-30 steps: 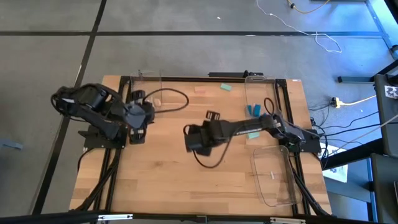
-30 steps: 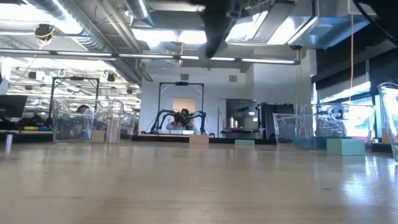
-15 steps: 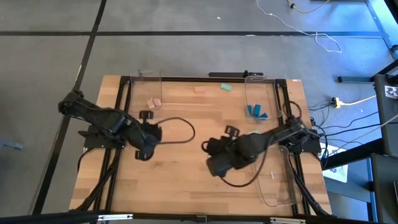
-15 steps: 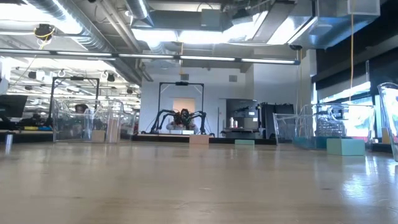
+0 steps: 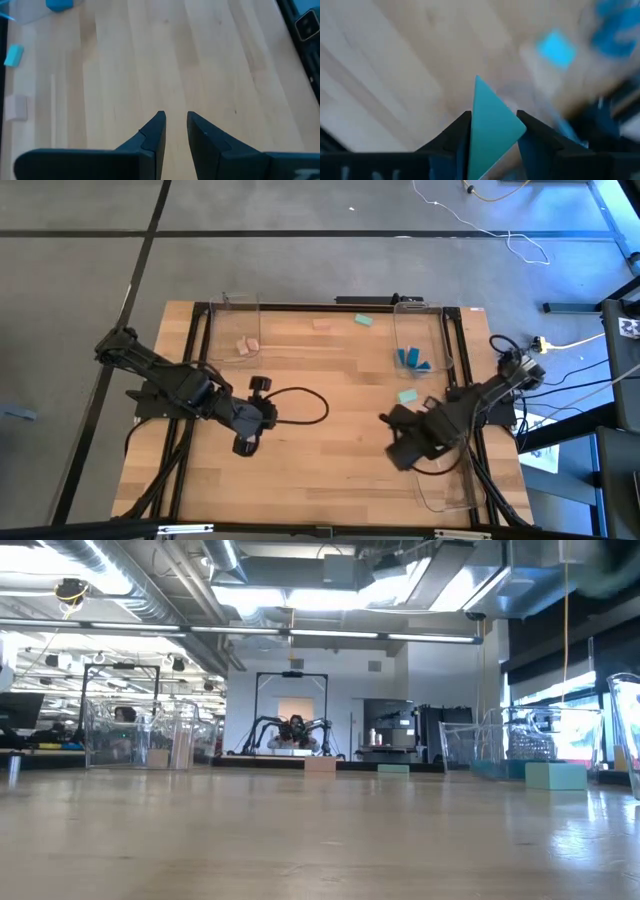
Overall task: Sort & place blocks by color
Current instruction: Put the top left light blue block into the bottom right transparent bin
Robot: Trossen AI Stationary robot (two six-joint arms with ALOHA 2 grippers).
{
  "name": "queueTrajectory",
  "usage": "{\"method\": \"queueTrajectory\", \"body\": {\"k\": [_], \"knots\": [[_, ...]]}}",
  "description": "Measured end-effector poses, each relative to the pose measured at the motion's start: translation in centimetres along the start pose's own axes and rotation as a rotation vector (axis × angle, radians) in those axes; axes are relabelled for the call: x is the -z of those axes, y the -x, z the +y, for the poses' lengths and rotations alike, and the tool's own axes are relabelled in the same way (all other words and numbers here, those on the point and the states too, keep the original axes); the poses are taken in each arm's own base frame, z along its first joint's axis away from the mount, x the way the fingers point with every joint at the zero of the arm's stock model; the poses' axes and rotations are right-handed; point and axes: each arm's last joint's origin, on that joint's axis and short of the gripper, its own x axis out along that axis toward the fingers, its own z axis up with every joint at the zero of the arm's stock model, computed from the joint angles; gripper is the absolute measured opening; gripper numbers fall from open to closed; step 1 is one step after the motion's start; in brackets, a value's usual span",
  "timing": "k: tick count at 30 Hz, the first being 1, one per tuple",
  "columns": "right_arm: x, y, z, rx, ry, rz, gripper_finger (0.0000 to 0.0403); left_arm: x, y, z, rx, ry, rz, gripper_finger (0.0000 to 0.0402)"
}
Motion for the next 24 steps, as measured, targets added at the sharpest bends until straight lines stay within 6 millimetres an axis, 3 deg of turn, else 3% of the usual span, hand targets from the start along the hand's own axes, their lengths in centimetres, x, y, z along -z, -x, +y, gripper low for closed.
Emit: {"method": "queueTrajectory", "body": {"k": [10,17,24], "knots": [[6.5,-6.2,-2.2,0.176,-0.026,0.36,0.0129,-0.3,-0.1,0.3,-0.004,0.013,-0.027,0.0072],[7.8,-11.1,-2.4,0.15,-0.005,0.399,0.0129,-0.4,-0.3,0.8,-0.018,0.035,-0.023,0.0072],[8.4,-13.9,-3.5,0.191,-0.029,0.406,0.0129,-0.4,-0.3,0.8,-0.018,0.037,-0.024,0.0072]]}}
